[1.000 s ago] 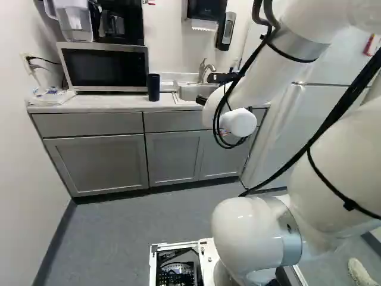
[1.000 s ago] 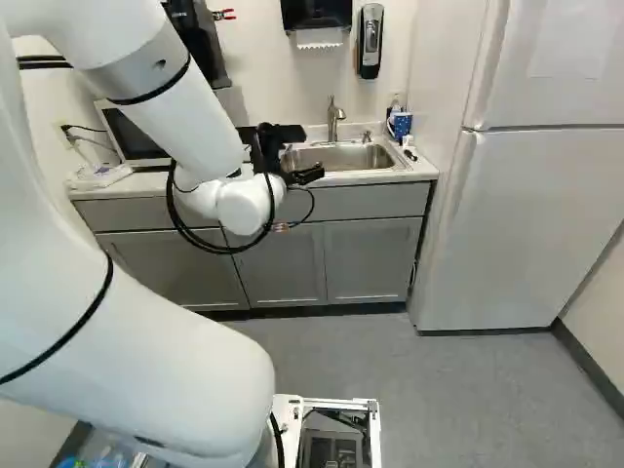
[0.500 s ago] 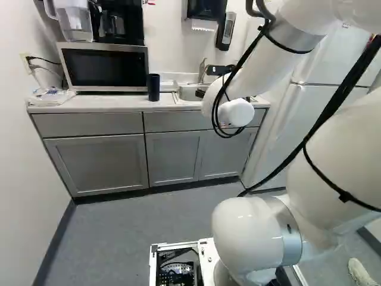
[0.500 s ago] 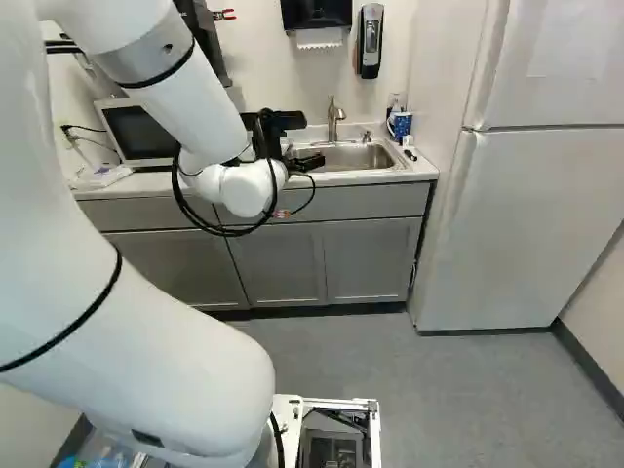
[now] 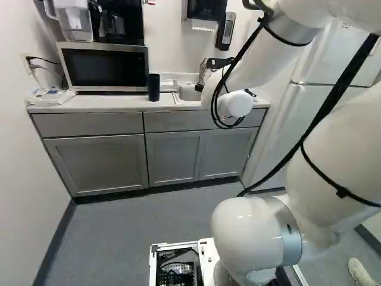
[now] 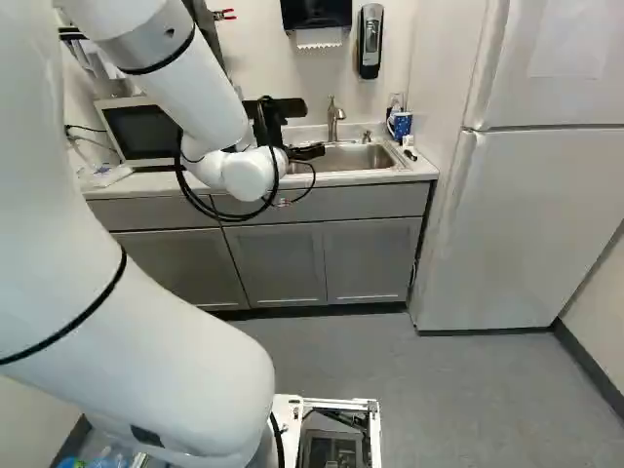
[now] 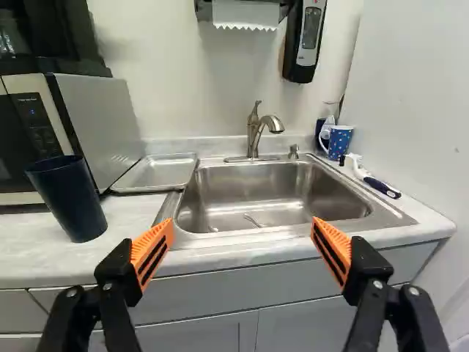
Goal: Rinse the cup and place it in the tray
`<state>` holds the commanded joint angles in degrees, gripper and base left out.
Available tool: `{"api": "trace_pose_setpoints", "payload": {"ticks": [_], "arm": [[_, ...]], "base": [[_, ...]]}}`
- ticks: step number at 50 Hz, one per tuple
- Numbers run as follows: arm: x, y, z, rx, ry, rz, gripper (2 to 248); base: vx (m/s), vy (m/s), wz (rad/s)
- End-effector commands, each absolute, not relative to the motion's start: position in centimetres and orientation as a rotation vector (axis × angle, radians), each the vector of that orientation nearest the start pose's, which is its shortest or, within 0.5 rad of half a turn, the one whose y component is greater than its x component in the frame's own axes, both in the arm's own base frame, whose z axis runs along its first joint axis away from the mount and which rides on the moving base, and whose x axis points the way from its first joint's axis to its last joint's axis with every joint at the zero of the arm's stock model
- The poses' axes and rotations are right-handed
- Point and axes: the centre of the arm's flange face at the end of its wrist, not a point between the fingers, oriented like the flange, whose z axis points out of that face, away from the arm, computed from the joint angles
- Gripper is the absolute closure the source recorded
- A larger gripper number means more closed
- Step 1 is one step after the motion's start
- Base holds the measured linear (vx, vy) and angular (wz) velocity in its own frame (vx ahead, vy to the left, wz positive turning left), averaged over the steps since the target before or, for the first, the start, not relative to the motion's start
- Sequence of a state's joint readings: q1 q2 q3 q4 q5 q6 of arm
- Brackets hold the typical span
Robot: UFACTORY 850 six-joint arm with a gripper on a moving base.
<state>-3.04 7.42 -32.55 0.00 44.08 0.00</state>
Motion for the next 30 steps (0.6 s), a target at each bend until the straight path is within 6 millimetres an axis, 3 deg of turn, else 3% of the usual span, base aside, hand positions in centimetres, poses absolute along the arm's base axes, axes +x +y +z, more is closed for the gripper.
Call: {"api": "trace_pose_setpoints", "payload": {"ticks": [30], "arm": [[44.7, -2.3, 53.9, -2.346, 0.060, -2.140, 3]], "base": [[0.000, 0.000, 0.000]]}}
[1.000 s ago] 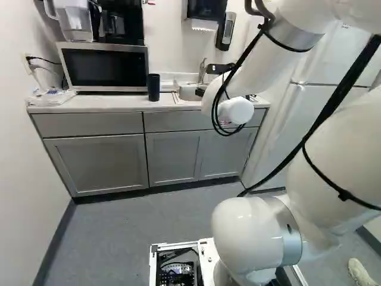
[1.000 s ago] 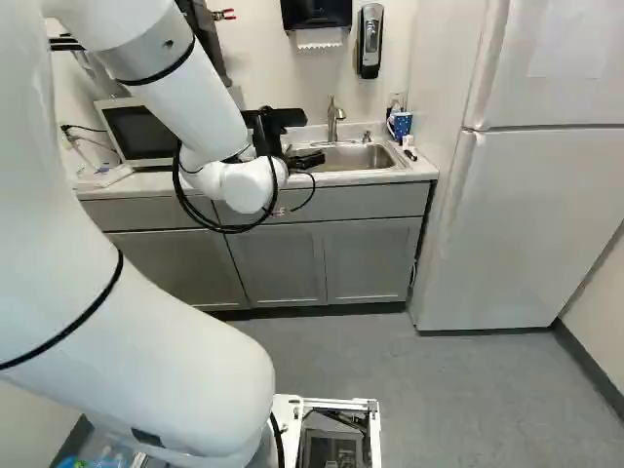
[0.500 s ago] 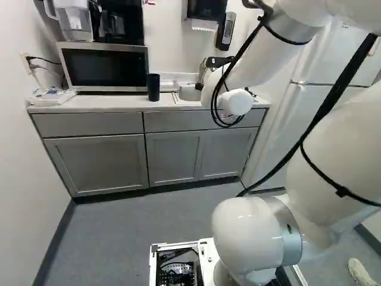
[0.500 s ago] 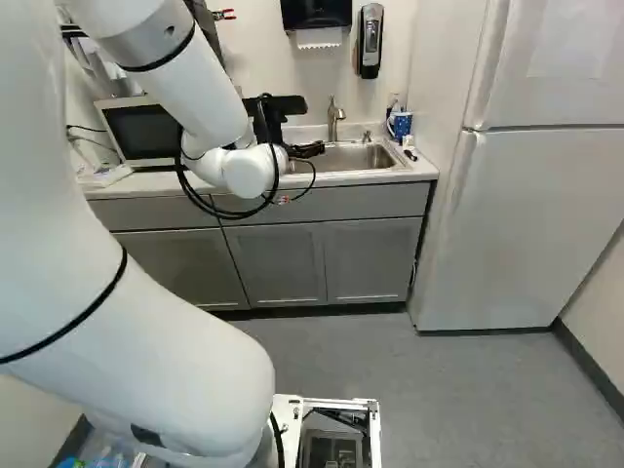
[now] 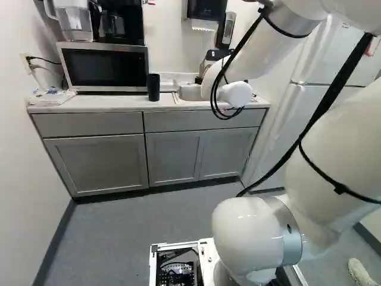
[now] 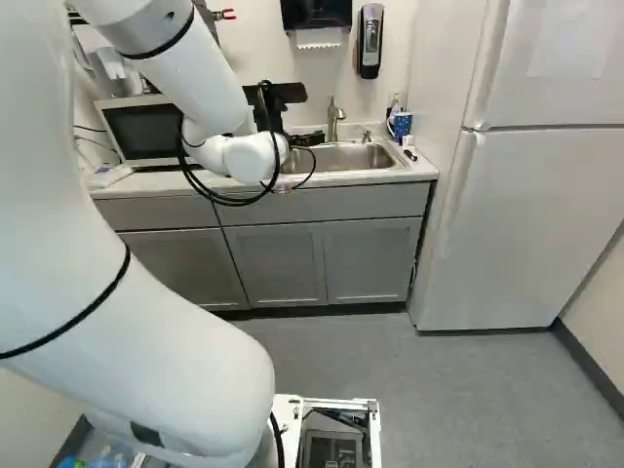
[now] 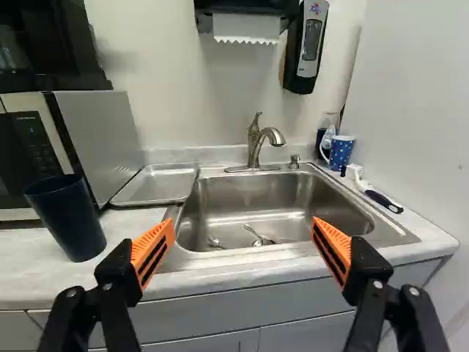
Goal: Rinse the cup and place it in the tray
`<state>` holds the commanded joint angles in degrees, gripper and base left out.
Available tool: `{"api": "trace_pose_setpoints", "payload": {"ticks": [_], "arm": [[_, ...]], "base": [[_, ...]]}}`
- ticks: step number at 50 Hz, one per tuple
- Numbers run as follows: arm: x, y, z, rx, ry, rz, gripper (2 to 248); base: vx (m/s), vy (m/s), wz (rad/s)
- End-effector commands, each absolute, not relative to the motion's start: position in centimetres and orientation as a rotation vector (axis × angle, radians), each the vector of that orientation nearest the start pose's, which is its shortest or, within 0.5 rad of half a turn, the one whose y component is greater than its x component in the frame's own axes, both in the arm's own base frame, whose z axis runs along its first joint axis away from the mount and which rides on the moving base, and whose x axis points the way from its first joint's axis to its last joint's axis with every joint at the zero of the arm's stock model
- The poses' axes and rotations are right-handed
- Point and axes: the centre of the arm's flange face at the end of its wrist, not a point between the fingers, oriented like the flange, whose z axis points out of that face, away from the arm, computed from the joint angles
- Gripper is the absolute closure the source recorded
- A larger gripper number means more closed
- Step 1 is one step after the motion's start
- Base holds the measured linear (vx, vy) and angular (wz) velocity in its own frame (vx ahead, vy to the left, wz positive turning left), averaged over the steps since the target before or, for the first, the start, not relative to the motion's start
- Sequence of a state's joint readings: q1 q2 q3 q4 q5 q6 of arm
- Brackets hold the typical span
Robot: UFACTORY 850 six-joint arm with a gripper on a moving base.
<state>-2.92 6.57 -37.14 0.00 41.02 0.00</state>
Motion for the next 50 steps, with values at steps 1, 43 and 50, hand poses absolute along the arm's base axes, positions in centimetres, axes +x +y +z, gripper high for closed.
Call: {"api": "trace_pose_setpoints", "payload": {"ticks": [1, 43, 50], "arm": [[44.8, -2.3, 54.0, -2.346, 0.060, -2.140, 3], [46.7, -1.8, 57.5, -2.362, 0.045, -2.109, 3], [46.9, -1.7, 58.1, -2.367, 0.042, -2.101, 3]], "base": [[0.000, 0.000, 0.000], [0.000, 0.000, 0.000], [0.000, 0.000, 0.000]]}}
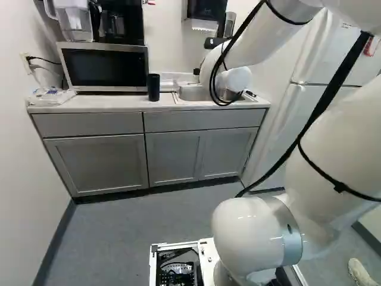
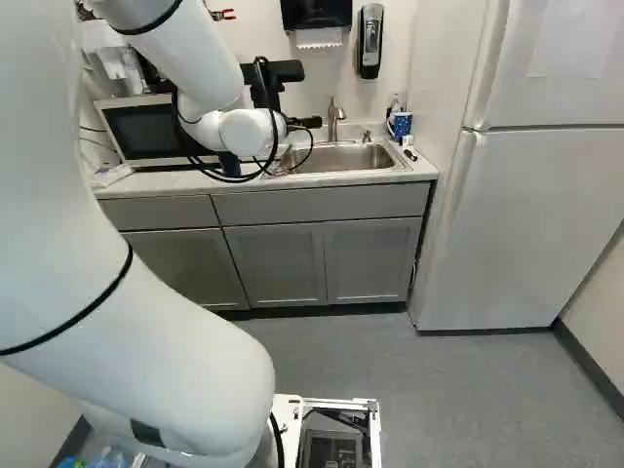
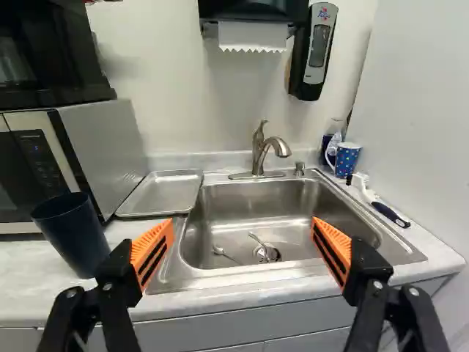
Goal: Rinse the cup and place it in the tray
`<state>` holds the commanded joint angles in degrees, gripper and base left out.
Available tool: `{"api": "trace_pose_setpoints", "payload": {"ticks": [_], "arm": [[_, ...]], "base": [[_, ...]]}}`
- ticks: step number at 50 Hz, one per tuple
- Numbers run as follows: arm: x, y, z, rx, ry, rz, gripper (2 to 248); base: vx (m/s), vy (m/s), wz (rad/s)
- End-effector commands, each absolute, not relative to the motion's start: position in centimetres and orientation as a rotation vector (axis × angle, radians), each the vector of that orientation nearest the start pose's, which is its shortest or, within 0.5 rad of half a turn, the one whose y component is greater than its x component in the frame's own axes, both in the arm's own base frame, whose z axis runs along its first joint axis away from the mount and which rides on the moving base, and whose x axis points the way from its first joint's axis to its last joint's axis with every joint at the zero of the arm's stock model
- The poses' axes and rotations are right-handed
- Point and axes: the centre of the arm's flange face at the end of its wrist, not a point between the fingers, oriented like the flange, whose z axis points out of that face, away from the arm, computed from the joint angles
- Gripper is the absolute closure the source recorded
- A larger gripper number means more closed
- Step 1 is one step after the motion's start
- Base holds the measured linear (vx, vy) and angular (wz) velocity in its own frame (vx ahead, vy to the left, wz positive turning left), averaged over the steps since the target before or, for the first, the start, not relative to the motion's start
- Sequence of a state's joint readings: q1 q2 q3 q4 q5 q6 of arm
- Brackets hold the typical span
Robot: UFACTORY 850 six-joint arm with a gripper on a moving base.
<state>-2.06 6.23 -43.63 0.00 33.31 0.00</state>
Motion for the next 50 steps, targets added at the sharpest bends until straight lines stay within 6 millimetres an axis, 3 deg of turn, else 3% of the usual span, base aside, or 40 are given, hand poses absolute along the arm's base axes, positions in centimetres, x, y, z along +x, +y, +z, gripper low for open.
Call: {"api": "trace_pose_setpoints", "payload": {"ticks": [50], "arm": [[47.7, -1.5, 62.1, -2.421, 0.039, -2.034, 3]], "base": [[0.000, 0.000, 0.000]]}}
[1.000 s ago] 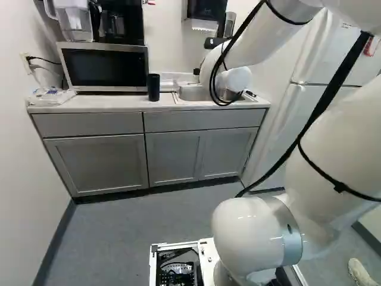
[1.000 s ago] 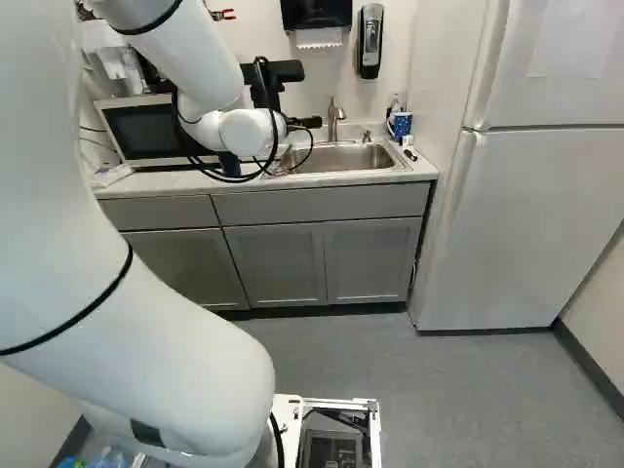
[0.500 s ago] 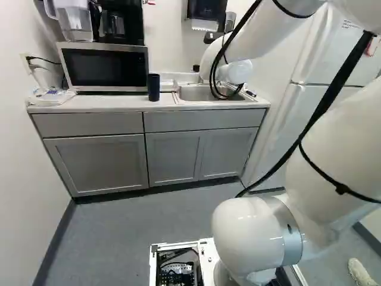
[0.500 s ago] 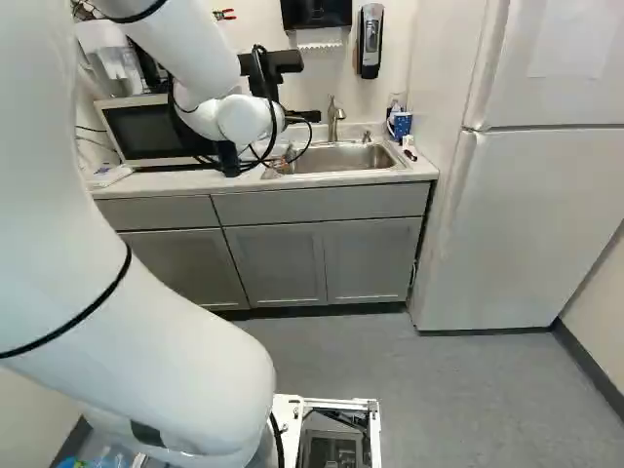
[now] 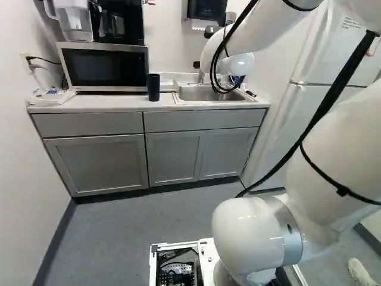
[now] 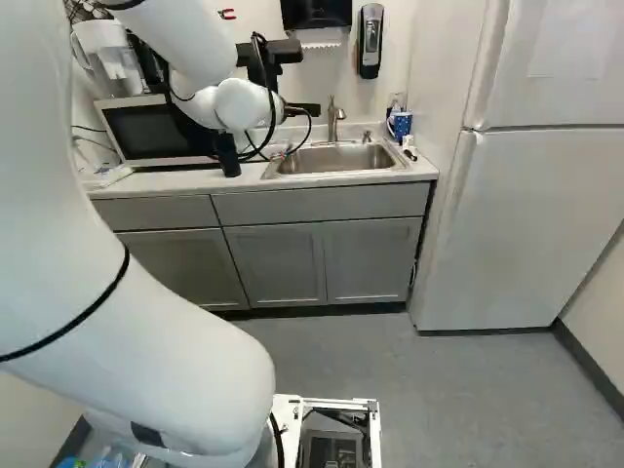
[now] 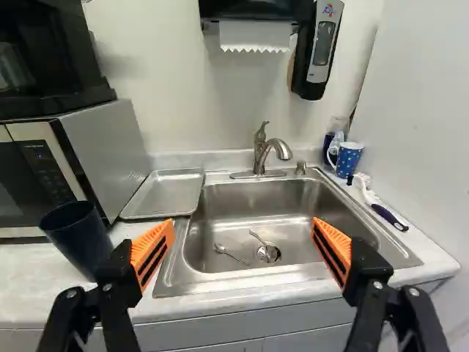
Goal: Rinse the cup and place it in the tray
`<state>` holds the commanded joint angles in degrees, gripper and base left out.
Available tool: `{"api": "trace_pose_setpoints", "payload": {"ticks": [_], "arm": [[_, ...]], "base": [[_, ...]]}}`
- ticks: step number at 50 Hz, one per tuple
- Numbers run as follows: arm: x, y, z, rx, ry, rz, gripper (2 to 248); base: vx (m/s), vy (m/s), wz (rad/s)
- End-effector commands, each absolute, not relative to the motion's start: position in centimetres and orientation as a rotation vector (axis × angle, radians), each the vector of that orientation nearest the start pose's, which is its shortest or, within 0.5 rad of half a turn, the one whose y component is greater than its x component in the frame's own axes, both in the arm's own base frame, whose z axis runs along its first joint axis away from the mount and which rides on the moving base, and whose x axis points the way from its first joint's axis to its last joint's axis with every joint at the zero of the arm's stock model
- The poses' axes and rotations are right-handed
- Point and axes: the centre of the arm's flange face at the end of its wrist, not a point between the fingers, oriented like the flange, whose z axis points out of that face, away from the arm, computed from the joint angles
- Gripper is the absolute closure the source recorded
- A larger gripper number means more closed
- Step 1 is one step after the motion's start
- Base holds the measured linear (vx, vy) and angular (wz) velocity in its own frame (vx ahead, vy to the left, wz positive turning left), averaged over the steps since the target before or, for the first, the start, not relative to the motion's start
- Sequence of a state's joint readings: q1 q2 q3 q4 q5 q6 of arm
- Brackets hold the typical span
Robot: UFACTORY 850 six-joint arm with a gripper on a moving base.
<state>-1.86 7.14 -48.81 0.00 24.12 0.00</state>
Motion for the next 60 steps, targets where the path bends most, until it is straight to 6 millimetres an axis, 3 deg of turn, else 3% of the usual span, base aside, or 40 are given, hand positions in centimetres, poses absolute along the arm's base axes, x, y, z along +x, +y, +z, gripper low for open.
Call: {"api": "trace_pose_setpoints", "payload": {"ticks": [38, 60], "arm": [[47.4, -1.5, 65.0, -2.480, 0.040, -1.961, 3], [47.4, -1.5, 65.0, -2.483, 0.040, -1.956, 3]], "base": [[0.000, 0.000, 0.000], [0.000, 0.000, 0.000]]}}
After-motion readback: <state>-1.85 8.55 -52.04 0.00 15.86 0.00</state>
